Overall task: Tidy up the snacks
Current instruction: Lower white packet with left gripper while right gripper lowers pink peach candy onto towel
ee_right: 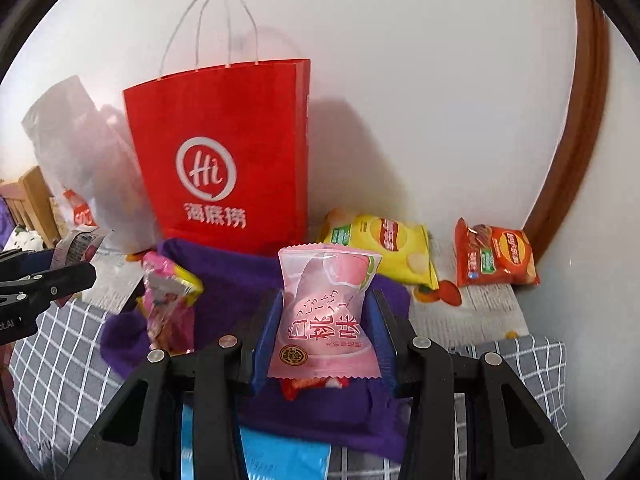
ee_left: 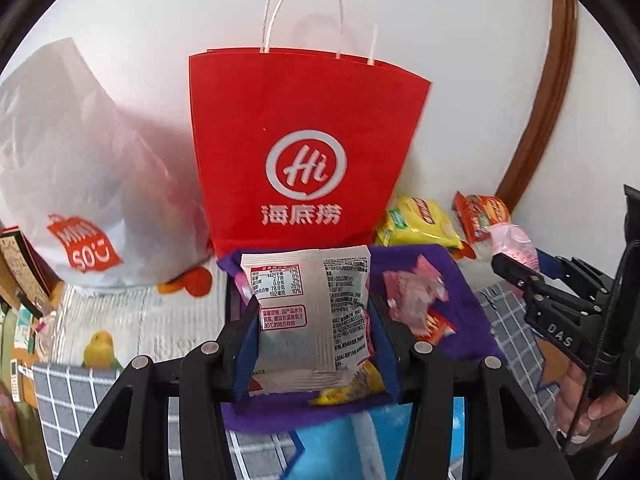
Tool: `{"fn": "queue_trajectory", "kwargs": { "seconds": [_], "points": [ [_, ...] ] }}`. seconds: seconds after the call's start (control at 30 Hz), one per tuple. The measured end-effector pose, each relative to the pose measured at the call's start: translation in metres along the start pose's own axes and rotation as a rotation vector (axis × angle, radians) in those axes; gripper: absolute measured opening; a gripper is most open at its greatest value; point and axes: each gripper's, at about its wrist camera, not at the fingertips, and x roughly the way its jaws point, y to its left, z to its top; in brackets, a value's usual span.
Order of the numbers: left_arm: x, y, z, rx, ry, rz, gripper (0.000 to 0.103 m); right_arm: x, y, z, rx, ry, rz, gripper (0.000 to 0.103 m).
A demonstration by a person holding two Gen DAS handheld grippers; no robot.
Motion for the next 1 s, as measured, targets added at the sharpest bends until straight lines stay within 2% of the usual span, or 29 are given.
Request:
{"fn": "queue_trajectory", "kwargs": {
  "seconds": [0.2,0.3,0.4,0.5,0.63,0.83,1.0],
  "points": [
    [0.027,0.009,0.002,-0.021,0.021,-0.017,0.048,0.033,0.004,0.003,0.0,0.029,0.05,0.043],
    [0.044,0.011,-0.004,-0.022,0.057,-0.028,0.048,0.059,0.008,-0.004,-0.035,0.096,0.05,0.043],
    [0.056,0.014,-0.009,-0.03,0.093,-0.056,0.048,0.07,0.007,-0.01,-0.065,0.125,0.044,0.043],
    [0.065,0.014,-0.013,-0.048,0.136,-0.11,0.048,0.076,0.006,-0.013,-0.08,0.164,0.085,0.043],
    [0.075,0.007,-0.018,-0.038,0.159,-0.113,0.048,0.081,0.007,-0.018,-0.095,0.206,0.119,0.043],
    [0.085,0.0,-0.023,-0.034,0.196,-0.135,0.048,0.093,0.009,-0.023,-0.1,0.26,0.107,0.043],
    [0.091,-0.004,-0.025,-0.034,0.217,-0.151,0.048,0.092,0.014,-0.025,-0.115,0.27,0.112,0.043]
  ]
}}
